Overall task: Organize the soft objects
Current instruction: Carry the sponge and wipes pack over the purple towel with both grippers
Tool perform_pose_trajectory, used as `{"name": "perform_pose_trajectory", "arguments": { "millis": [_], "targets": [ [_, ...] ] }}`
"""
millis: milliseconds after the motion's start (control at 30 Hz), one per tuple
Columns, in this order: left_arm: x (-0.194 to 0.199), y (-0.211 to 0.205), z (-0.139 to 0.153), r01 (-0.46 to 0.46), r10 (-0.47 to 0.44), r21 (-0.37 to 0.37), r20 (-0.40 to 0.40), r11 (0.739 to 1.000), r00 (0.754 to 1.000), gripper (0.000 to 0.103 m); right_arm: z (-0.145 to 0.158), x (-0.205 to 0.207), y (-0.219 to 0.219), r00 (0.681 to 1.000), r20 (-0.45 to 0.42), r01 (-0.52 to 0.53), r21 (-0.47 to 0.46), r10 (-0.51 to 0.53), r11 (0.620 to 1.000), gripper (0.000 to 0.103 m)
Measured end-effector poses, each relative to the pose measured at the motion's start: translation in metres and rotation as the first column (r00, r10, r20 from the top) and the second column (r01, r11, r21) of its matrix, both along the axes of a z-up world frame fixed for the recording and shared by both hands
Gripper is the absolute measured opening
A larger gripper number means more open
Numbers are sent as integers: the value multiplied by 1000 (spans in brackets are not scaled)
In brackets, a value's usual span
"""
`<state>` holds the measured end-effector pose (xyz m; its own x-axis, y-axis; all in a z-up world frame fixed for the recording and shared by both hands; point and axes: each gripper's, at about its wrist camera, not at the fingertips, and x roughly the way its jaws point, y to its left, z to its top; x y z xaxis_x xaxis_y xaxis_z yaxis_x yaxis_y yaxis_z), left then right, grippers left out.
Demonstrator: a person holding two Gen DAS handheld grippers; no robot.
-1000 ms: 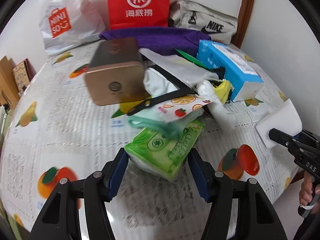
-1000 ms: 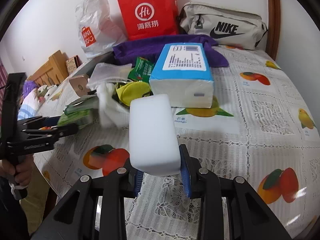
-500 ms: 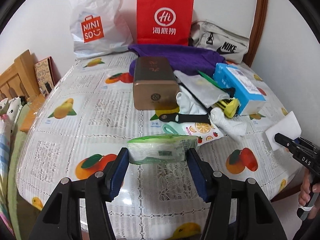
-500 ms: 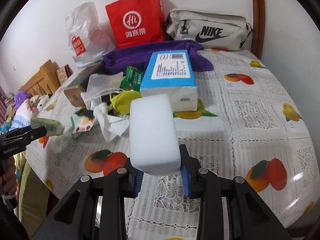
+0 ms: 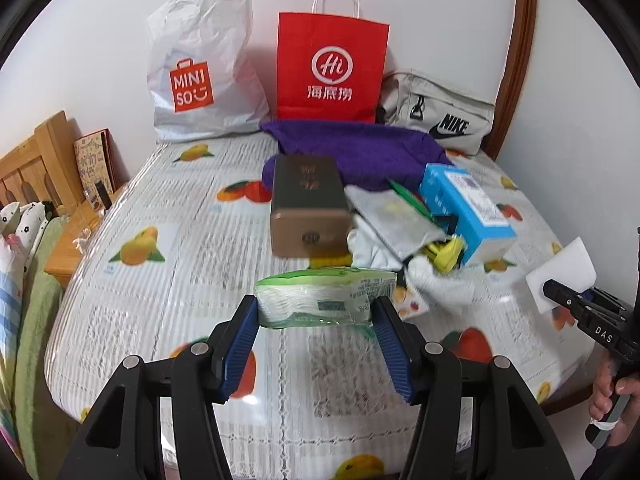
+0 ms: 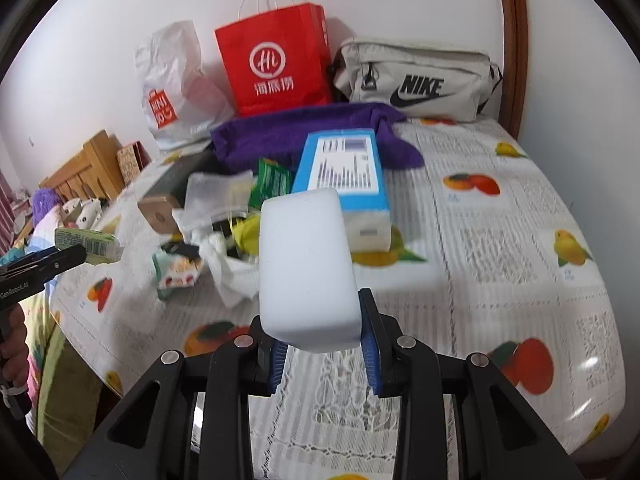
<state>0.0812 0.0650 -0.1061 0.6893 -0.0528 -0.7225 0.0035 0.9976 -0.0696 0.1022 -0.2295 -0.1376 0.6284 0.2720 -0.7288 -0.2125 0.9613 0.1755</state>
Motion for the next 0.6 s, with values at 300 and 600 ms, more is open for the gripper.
{"name": "perform_pose_trajectory", "arguments": {
  "millis": [300, 600],
  "targets": [
    [28, 2, 29, -14, 14, 3, 34, 1000, 999, 56, 36, 27, 2, 998, 54, -11, 8, 11, 1000, 32],
    [72, 4, 39, -32, 32, -4, 28, 999, 999, 56, 46, 81, 13, 998, 49, -50, 6, 50, 999, 32]
  ]
}}
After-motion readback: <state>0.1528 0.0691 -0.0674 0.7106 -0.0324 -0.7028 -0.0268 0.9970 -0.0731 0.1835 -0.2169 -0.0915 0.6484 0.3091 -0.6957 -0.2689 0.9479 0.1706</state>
